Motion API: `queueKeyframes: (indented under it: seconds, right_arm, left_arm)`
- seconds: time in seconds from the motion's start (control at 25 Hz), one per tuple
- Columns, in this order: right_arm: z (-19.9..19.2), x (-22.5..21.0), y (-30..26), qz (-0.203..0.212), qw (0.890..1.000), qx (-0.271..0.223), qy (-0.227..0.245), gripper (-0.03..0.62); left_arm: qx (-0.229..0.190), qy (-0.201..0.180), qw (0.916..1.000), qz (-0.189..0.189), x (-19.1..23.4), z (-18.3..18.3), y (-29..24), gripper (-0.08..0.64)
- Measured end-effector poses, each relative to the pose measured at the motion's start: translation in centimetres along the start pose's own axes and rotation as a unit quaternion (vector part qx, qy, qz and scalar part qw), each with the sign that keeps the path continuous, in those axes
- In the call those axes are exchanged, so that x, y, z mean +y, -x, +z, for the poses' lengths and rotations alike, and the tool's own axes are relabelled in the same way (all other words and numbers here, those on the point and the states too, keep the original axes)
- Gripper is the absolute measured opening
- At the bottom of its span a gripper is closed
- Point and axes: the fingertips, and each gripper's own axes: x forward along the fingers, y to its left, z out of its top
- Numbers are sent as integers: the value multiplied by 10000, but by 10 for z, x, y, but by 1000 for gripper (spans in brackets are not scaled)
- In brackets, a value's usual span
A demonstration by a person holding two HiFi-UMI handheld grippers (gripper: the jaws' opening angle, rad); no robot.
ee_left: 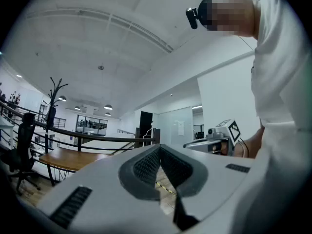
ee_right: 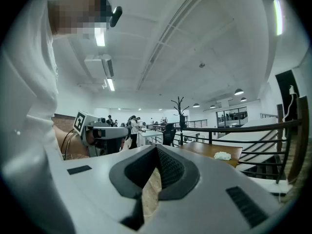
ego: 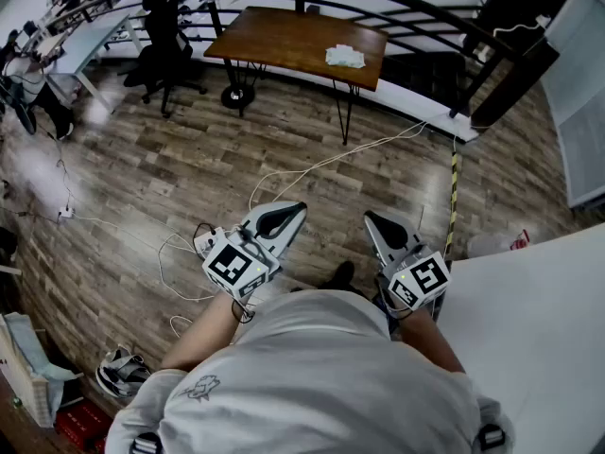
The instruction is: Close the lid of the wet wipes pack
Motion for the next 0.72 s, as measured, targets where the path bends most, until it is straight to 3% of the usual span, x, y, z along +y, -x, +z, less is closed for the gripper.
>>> queueKeyframes:
  seconds: [0.36, 0.72]
  right_arm:
    - [-8, -41, 0, -39, 10000, 27, 64, 32]
    - [-12, -132, 3, 95, 9998, 106, 102, 34]
  left_arm:
    - [-55, 31, 9999, 113, 14, -5, -37, 14]
    - [-65, 45, 9992, 385, 35, -10, -122, 14]
